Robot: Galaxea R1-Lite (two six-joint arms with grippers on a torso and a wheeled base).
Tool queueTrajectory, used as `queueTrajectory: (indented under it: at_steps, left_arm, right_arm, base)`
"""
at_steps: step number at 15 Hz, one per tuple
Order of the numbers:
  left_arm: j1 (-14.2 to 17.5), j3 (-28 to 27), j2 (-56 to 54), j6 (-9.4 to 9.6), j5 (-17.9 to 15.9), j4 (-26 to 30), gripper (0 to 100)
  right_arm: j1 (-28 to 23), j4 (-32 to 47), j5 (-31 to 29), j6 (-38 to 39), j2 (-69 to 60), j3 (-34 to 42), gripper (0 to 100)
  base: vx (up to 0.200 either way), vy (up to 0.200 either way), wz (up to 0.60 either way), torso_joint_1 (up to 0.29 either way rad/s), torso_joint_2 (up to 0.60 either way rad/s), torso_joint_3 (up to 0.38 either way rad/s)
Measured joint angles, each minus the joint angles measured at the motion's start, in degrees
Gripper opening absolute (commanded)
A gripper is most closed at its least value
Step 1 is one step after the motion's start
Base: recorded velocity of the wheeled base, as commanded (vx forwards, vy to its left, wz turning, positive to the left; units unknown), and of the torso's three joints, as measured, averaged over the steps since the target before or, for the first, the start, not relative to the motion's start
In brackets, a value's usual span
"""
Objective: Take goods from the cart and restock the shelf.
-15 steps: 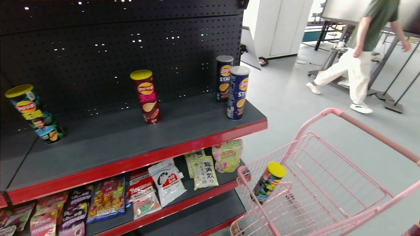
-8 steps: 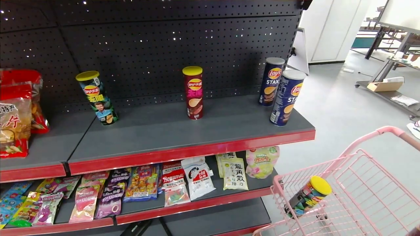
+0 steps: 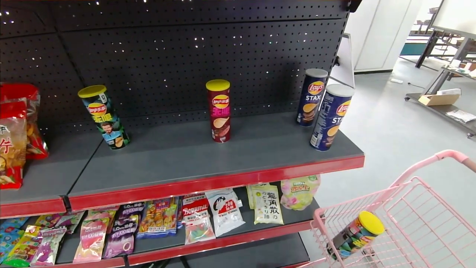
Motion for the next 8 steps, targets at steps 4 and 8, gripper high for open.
queueTrajectory:
  at_steps: [4, 8]
  left_arm:
    - [0.0, 0.0, 0.0, 0.02, 0.0, 0.0, 100]
    - [0.0, 0.0, 0.0, -0.02, 0.0, 0.0, 100]
  right_arm:
    - [0.0, -0.1, 0.0, 0.0, -1.6, 0.8, 0]
    - [0.0, -0.1, 1.5, 0.0, -2.7, 1.4, 0]
  base:
    - [0.2, 0.0, 0.0, 0.004, 0.0, -0.004]
    - [0.0, 0.0, 0.0, 0.0, 0.0, 0.0]
